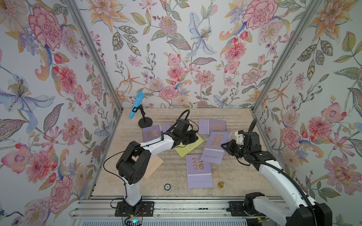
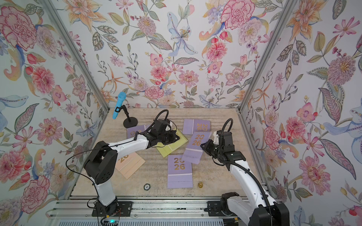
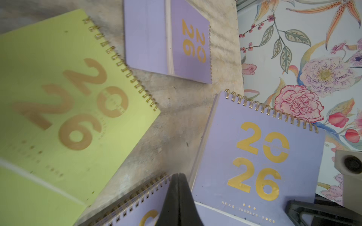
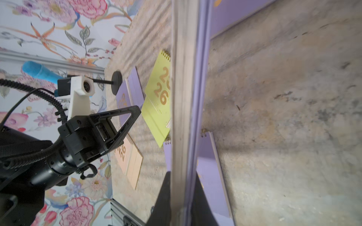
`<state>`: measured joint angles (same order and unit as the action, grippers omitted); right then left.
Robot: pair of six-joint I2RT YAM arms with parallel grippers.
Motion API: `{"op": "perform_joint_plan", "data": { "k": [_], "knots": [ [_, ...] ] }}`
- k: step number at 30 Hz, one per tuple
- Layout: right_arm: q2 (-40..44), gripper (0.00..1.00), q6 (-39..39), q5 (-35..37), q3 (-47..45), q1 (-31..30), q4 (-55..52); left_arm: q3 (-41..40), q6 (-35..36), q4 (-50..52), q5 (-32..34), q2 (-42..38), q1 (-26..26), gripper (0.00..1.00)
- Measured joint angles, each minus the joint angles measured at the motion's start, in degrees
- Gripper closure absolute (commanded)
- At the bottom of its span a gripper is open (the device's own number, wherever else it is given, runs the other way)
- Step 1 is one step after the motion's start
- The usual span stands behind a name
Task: Stack the calendars
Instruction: Place the calendar at the calendar.
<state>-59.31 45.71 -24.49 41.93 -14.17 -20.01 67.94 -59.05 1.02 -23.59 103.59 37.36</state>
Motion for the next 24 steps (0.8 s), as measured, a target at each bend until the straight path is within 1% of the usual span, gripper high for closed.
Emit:
{"op": "perform_joint_plan", "data": {
  "k": [4,10,15,19,24],
  "knots": [
    [1.05,0.95,-0.52,-0.17,-0.04,-6.51,-2.27,-11.30,-0.85,-1.33,1.81,-6.40,-0.44,1.00],
    [3.28,0.94,-0.70,-1.86,-2.93,-12.07,-1.40,-23.69,-2.64,-2.82,3.82,-14.25,-0.33,1.00],
    [4.02,0.94,0.57,-4.46,-7.41,-15.30,1.88,-28.37,-3.63,-3.61,4.66,-17.44,-0.26,1.00],
    [3.39,0.93,1.22,-6.10,-9.27,-17.27,4.57,-29.29,-4.22,-3.72,5.03,-17.40,0.48,1.00],
    [2.47,0.93,1.81,-7.89,-11.30,-17.46,8.00,-29.29,-4.90,-5.01,5.20,-16.31,2.43,1.00]
  ]
}}
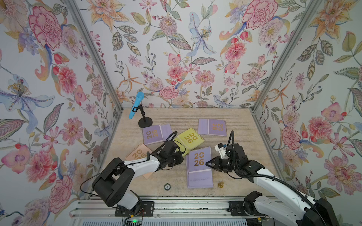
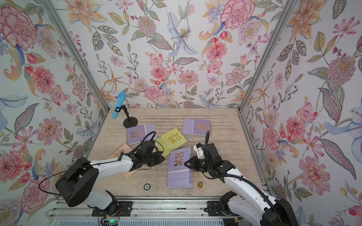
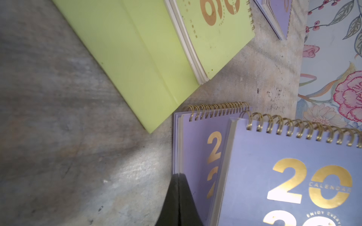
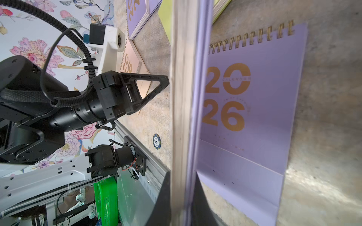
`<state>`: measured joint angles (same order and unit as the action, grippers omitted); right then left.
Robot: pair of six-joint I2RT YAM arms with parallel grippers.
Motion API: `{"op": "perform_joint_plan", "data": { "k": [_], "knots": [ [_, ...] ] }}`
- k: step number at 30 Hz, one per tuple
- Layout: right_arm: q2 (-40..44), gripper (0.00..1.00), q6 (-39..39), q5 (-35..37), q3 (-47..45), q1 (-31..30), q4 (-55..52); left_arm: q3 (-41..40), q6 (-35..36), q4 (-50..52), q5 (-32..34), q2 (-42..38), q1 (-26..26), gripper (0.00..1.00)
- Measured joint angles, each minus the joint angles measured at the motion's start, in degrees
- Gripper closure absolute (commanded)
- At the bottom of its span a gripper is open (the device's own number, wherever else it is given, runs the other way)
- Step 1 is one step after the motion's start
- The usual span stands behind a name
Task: Stack the calendars
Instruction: Place the calendar at the calendar.
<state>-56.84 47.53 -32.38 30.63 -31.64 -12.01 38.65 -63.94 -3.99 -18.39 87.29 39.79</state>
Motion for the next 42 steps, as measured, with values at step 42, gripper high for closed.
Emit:
{"op": "perform_joint_plan", "data": {
  "k": [42],
  "knots": [
    [-11.10,0.89,-3.89,-11.74,-2.62,5.86,8.09,3.52,0.00,1.33,2.16,7.65,2.40,1.00]
  ]
}}
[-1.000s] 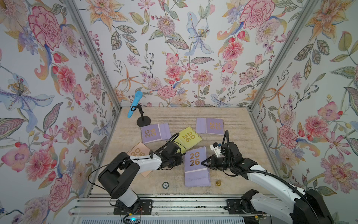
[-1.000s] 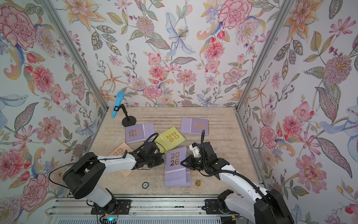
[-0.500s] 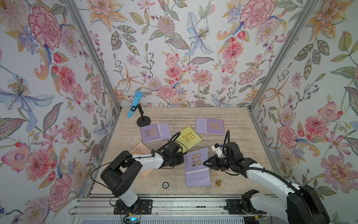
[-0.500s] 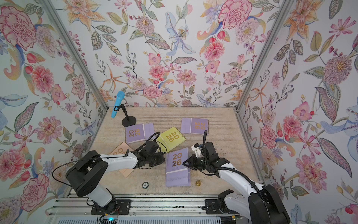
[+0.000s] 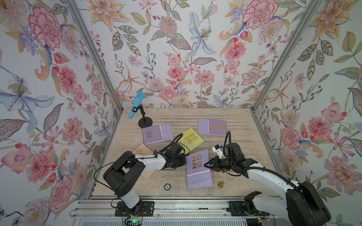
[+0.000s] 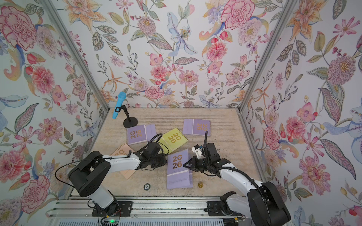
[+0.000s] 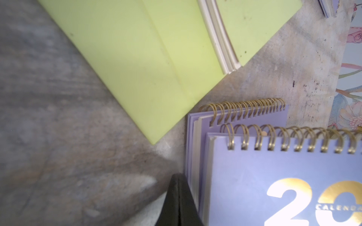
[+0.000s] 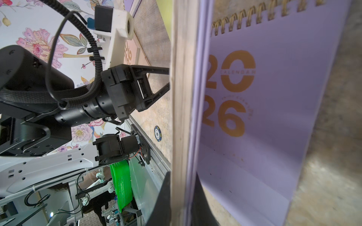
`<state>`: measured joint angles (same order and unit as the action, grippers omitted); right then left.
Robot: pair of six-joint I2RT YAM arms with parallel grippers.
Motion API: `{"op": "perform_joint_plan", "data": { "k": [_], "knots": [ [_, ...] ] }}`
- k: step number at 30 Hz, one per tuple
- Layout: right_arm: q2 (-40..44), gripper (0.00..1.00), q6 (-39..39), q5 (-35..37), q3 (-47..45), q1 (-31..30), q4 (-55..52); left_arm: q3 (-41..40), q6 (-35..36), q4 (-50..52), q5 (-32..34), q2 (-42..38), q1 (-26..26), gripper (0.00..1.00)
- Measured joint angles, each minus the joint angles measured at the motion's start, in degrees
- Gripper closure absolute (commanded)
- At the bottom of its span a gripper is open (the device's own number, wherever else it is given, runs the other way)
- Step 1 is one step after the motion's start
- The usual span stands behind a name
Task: Stack the calendars
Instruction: Place the calendar at the calendar.
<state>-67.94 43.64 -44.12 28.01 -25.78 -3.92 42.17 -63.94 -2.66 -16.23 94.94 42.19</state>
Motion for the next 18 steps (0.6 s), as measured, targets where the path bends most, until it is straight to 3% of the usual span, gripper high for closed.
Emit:
{"op": "perform_joint_plan", "data": {
  "k": [9,18],
  "knots": [
    [-2.23,0.78,-1.92,-0.20,-0.02,1.14,0.59,0.00,0.00,0.00,0.00,0.00,0.00,1.00],
    [-4.85,0.76,-3.13,0.76,-0.76,2.05,0.28,0.00,0.00,0.00,-0.02,0.00,0.00,1.00]
  ]
}}
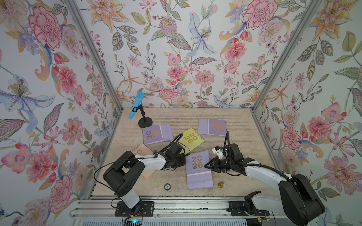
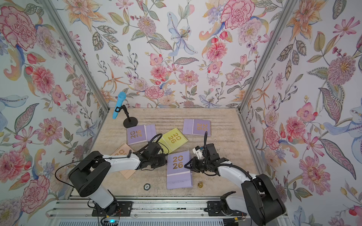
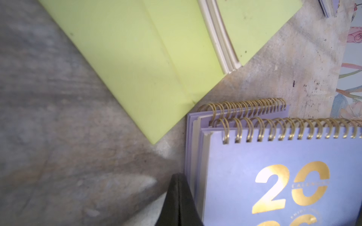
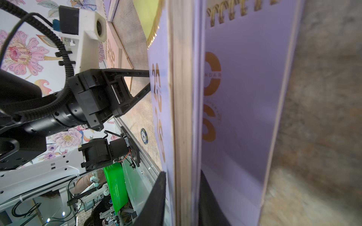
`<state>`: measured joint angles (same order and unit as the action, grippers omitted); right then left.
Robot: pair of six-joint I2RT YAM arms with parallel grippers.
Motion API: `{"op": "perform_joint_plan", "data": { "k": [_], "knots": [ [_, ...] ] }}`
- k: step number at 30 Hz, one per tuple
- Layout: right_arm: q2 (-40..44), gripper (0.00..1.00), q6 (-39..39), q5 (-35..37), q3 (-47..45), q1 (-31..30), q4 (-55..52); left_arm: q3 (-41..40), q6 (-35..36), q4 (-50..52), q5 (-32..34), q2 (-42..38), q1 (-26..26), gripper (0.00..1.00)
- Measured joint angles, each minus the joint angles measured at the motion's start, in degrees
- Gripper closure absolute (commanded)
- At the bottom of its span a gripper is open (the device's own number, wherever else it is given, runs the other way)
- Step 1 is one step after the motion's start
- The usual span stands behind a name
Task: Stack the calendars
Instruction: Place the calendar at the calendar.
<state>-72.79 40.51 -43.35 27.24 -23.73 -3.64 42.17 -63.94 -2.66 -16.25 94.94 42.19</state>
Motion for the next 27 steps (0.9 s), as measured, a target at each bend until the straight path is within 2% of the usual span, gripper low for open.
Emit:
{"op": "perform_joint_plan", "data": {
  "k": [12,27],
  "knots": [
    [-2.10,0.75,-1.11,1.25,-0.90,3.63,-0.35,0.00,-0.02,0.07,0.04,0.00,0.72,1.00],
    [1.20,0.72,-3.39,12.90,2.08,3.54,-11.39,0.83,0.31,5.11,1.90,-1.11,1.44,1.00]
  ]
}}
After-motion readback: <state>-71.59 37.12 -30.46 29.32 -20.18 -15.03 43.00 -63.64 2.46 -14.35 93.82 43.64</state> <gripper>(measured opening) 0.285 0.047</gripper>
